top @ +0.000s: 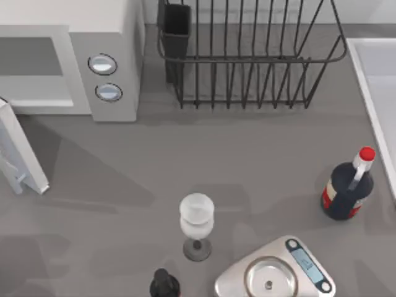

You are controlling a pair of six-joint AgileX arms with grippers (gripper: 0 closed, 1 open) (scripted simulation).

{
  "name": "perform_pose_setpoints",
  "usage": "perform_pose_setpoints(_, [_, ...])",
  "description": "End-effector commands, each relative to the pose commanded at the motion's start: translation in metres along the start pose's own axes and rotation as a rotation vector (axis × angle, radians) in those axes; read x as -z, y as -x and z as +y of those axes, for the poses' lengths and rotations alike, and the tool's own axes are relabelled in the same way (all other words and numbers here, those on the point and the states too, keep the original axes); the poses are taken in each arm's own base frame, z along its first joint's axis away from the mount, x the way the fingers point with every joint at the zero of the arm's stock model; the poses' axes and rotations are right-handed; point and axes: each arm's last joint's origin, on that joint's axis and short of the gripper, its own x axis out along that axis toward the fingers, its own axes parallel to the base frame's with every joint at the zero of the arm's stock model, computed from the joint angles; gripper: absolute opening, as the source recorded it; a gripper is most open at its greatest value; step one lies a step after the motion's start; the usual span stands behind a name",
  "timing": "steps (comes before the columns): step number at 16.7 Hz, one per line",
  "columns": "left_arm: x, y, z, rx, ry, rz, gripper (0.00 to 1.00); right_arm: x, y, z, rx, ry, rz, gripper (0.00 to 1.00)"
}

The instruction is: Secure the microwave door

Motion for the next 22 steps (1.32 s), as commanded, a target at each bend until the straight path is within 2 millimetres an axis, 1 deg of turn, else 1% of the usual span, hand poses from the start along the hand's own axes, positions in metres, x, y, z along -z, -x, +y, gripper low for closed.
perform_pose_setpoints(2, [0.0, -0.001, -0.003, -0.001, 0.002, 0.003, 0.0, 0.0, 0.0, 0.0, 0.0, 0.0, 0.0, 1.0])
perform_pose_setpoints(4, [-0.002, -0.002, -0.015, -0.003, 0.005, 0.012, 0.0, 0.0, 0.0, 0.0, 0.0, 0.0, 0.0, 1.0])
perform_pose_setpoints(6, [-0.004, -0.004, -0.034, -0.002, 0.001, 0.02, 0.0, 0.0, 0.0, 0.0, 0.0, 0.0, 0.0, 1.0])
perform_pose_setpoints(10, [-0.004, -0.005, -0.08, 0.014, -0.016, 0.018, 0.0, 0.0, 0.0, 0.0, 0.0, 0.0, 0.0, 1.0])
perform_pose_setpoints(12, [-0.001, -0.002, -0.094, 0.008, -0.008, 0.008, 0.0, 0.0, 0.0, 0.0, 0.0, 0.0, 0.0, 1.0])
perform_pose_setpoints(14, [0.001, -0.001, -0.1, 0.0, 0.0, 0.0, 0.0, 0.0, 0.0, 0.0, 0.0, 0.0, 0.0, 1.0])
perform_pose_setpoints(19, [-0.001, -0.001, -0.099, 0.002, 0.002, 0.0, 0.0, 0.0, 0.0, 0.0, 0.0, 0.0, 0.0, 1.0])
perform_pose_setpoints(22, [-0.014, -0.009, -0.099, 0.001, 0.001, -0.01, 0.0, 0.0, 0.0, 0.0, 0.0, 0.0, 0.0, 1.0])
